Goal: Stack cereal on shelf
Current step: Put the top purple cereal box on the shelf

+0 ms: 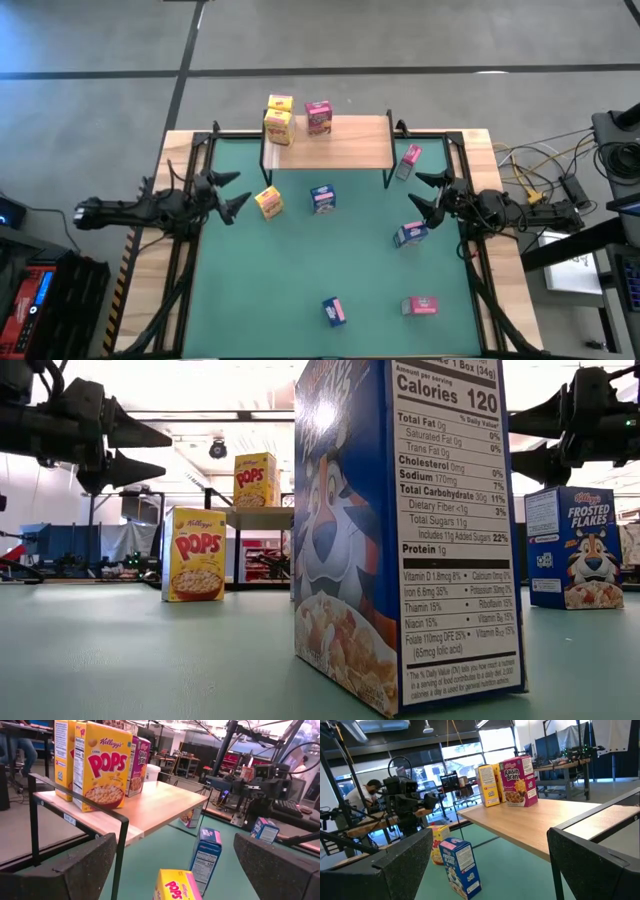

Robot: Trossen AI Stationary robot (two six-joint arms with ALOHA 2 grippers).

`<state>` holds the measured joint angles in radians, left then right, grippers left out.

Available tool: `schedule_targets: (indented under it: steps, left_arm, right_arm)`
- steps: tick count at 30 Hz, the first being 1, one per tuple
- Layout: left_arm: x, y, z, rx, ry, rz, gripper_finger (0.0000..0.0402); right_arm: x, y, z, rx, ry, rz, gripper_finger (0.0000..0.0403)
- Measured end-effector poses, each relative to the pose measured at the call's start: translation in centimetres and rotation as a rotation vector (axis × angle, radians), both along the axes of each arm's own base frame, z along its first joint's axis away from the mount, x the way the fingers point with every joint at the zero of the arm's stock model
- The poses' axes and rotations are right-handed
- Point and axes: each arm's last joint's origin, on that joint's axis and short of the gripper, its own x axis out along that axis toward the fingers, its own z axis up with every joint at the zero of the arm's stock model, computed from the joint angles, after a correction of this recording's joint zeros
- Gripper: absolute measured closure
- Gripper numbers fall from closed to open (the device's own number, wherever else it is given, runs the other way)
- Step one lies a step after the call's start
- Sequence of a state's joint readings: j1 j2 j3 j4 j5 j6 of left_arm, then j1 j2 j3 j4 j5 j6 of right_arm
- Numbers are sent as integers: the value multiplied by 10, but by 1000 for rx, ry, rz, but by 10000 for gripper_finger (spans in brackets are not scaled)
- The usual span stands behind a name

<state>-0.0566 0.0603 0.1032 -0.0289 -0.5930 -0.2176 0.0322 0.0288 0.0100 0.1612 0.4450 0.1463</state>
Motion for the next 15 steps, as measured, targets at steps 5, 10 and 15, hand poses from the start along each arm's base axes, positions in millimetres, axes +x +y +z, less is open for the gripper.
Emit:
schedule_targets:
  steps: [5,10,15]
  left_arm:
    - [0,0,-4,-9,2,0,15]
    - [1,0,-5,6,15,-1,15]
    - [3,0,-19,39,70,-1,15]
  right_arm:
    - [0,0,0,0,0,0,19]
    - [0,0,0,0,0,0,19]
    - [0,0,0,0,0,0,19]
